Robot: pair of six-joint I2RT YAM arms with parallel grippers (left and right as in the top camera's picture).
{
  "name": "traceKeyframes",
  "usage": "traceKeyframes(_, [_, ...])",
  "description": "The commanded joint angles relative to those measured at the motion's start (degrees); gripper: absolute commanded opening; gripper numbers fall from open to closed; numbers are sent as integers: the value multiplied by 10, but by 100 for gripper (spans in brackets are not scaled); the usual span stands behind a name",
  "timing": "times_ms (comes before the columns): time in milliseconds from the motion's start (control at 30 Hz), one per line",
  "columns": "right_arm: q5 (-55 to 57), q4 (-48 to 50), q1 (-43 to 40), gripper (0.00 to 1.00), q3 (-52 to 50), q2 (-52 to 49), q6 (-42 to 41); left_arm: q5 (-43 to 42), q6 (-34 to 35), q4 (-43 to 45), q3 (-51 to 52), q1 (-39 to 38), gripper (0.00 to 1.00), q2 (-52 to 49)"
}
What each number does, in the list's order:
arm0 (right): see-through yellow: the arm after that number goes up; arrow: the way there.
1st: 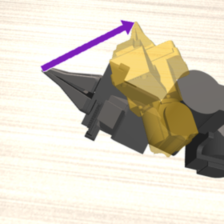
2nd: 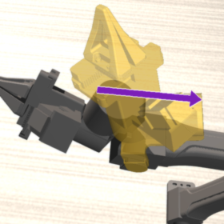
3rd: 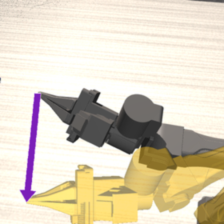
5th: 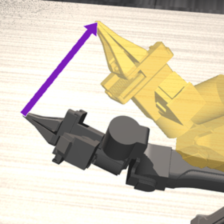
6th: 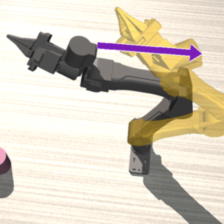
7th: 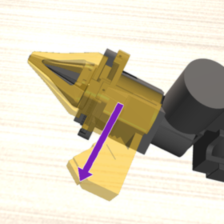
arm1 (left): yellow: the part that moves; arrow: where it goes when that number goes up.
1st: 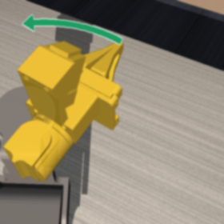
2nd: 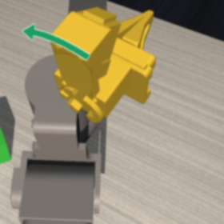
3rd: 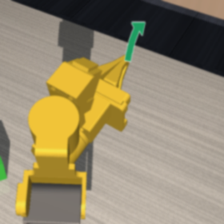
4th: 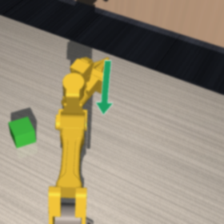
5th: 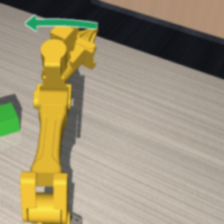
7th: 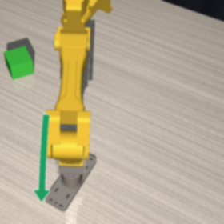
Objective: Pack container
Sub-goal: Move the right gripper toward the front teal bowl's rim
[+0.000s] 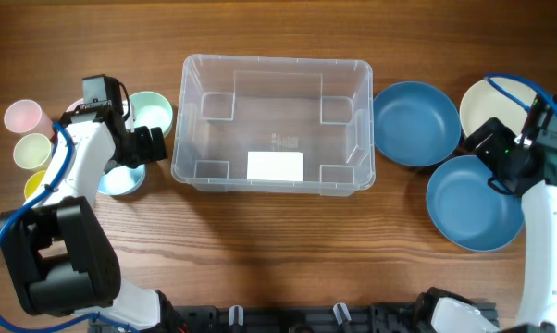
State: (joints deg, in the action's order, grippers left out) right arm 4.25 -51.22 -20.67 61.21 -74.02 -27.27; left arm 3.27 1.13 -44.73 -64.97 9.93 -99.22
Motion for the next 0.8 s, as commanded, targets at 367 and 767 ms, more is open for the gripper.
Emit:
traceKeyframes(367, [-77, 44, 0, 99, -14, -61, 18, -7, -7, 0, 5, 3, 100, -5])
traceKeyframes(767, [-14, 62, 0, 100, -21, -62, 18, -7, -7, 0, 5, 3, 100, -5])
